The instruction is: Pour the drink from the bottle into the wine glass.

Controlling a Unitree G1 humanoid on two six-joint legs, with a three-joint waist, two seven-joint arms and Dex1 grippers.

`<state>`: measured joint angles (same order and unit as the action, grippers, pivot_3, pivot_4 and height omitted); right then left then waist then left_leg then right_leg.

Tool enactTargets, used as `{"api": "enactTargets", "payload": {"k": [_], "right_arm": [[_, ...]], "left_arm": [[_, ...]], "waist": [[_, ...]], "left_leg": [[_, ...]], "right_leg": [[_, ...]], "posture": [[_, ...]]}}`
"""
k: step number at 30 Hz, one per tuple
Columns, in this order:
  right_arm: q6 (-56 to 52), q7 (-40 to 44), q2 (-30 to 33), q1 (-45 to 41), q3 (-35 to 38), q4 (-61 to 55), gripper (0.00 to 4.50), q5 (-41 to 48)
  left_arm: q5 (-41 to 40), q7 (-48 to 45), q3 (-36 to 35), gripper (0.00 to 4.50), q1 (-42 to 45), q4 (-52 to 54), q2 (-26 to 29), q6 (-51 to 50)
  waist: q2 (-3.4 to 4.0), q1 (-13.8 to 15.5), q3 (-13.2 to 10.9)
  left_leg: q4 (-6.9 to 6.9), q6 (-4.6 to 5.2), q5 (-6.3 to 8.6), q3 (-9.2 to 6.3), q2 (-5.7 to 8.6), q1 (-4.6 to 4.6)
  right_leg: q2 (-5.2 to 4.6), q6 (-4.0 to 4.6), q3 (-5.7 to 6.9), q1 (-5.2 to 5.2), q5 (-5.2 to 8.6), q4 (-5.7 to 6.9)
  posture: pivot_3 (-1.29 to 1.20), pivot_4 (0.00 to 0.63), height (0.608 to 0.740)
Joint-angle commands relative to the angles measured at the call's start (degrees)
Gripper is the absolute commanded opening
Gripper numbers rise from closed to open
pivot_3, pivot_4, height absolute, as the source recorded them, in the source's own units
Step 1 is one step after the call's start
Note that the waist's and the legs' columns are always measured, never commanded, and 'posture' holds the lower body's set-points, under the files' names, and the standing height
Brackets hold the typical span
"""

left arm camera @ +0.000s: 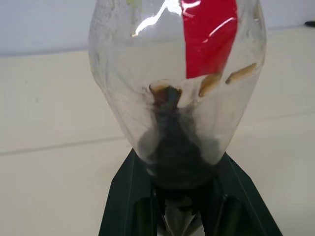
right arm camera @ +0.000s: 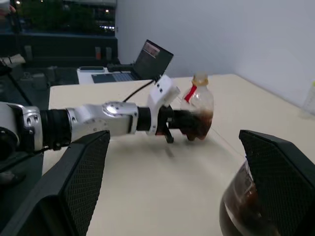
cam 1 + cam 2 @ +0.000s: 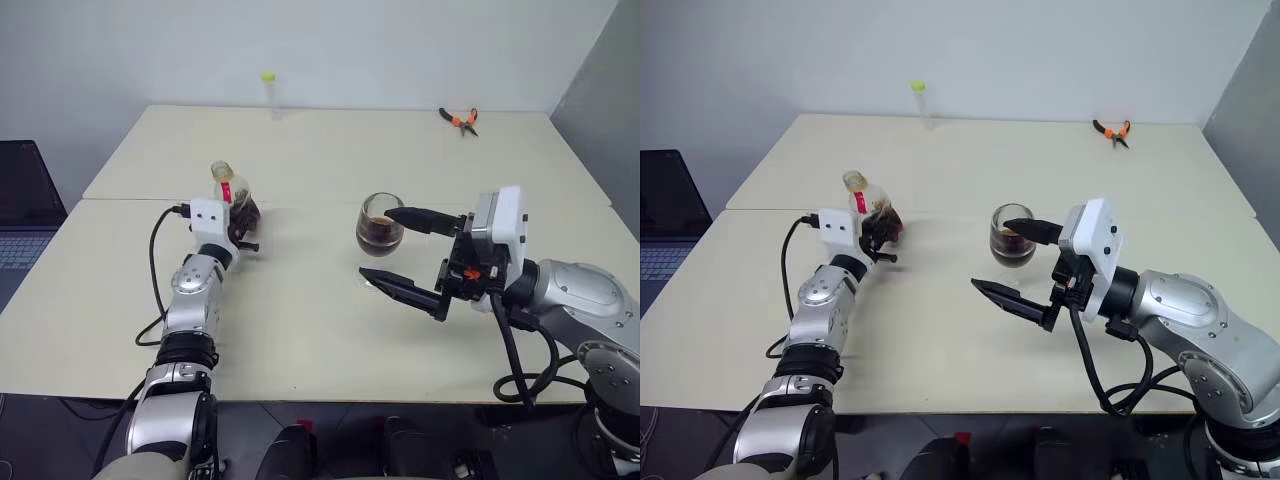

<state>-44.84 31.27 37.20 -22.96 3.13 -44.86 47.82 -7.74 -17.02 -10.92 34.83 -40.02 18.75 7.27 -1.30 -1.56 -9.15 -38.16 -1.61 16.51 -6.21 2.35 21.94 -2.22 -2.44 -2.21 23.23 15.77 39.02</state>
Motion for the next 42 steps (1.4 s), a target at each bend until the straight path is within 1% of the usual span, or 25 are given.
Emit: {"api": "enactTargets", "payload": {"k": [1,4,11,18,22,23,31,37,40,42], "right_arm": [[-0.5,-0.5,0.5,-1.5,0.0,-0.8,4.5,1.2],[-0.3,-0.3,0.6,-1.5,-0.6,-0.6,4.5,0.7],[0.2,-0.4,0.5,-0.7,-0.9,-0.7,4.5,0.5],[0.1,-0.9,0.1,-0.7,-1.0,-0.7,4.5,0.5],[0.1,-1.3,0.1,-1.1,-1.4,-0.6,4.5,0.3],[0.1,-1.4,0.1,-1.1,-1.4,-0.6,4.5,0.4],[1.8,-1.9,-0.2,1.1,-1.3,-0.5,4.5,-1.2],[12.1,-0.3,-1.9,8.3,0.7,-0.4,4.5,-8.9],[15.3,0.5,-2.9,11.5,1.6,0.0,4.5,-9.9],[17.4,-0.4,-5.2,13.9,3.7,1.4,4.5,-9.0]], "left_arm": [[0.9,0.5,-0.1,0.68,3.3,-3.7,0.9,2.9],[1.0,1.1,-0.4,0.68,4.7,-6.9,0.9,3.8],[1.9,2.8,-0.6,0.68,6.2,-10.3,1.5,4.6],[1.4,1.9,-0.4,3.0,5.5,-8.9,1.5,5.8],[1.1,0.9,-0.3,4.34,4.5,-6.0,1.2,6.2],[1.2,0.8,-0.1,4.46,4.1,-5.2,1.2,6.2],[1.0,1.1,0.1,4.46,-0.8,3.5,0.7,4.1],[0.2,0.5,-0.2,4.46,-9.4,19.2,1.6,0.1],[0.3,0.9,-0.2,4.46,-12.2,24.9,1.5,-1.8],[0.3,1.5,-0.5,4.46,-14.9,30.3,1.2,-2.8]], "waist": [[-0.01,0.0,0.0],[-0.04,0.0,0.0],[-0.04,0.0,0.0],[-0.04,-0.1,0.0],[-0.04,-0.1,0.0],[-0.03,-0.1,0.0],[-0.04,0.0,0.0],[-0.05,0.0,0.0],[-0.05,0.1,0.0],[-0.12,0.1,0.1]], "left_leg": [[0.0,0.0,0.0,0.01,0.01,0.0],[-0.01,0.01,0.0,0.02,0.04,-0.01],[-0.01,0.01,0.0,0.0,0.03,-0.02],[0.02,0.01,0.01,-0.01,-0.01,-0.02],[0.02,0.01,0.0,0.0,0.0,-0.01],[0.02,0.01,0.0,0.0,0.0,-0.01],[0.03,0.01,0.01,-0.01,-0.02,-0.01],[0.06,0.0,0.0,0.01,-0.03,-0.02],[0.06,0.0,0.0,0.01,-0.03,-0.03],[0.06,0.01,0.0,0.0,-0.04,-0.04]], "right_leg": [[0.0,0.0,0.0,0.0,0.0,0.0],[-0.03,0.0,-0.01,-0.01,0.0,0.01],[-0.02,0.0,0.0,-0.01,0.0,0.02],[-0.04,0.0,-0.02,0.01,0.0,0.02],[-0.05,0.0,-0.02,0.01,0.0,0.01],[-0.05,0.0,-0.03,0.01,0.0,0.01],[-0.1,0.0,-0.03,0.01,0.0,0.0],[-0.13,0.0,-0.07,0.02,0.0,-0.03],[-0.13,0.0,-0.07,0.01,0.0,-0.03],[-0.12,0.0,-0.04,0.0,0.0,0.0]], "posture": [[0.0,0.15,0.74],[0.0,0.15,0.74],[0.0,0.15,0.74],[0.0,0.15,0.74],[0.0,0.15,0.74],[0.0,0.15,0.74],[0.0,0.15,0.74],[0.0,0.15,0.74],[0.0,0.15,0.74],[0.0,0.15,0.74]]}}
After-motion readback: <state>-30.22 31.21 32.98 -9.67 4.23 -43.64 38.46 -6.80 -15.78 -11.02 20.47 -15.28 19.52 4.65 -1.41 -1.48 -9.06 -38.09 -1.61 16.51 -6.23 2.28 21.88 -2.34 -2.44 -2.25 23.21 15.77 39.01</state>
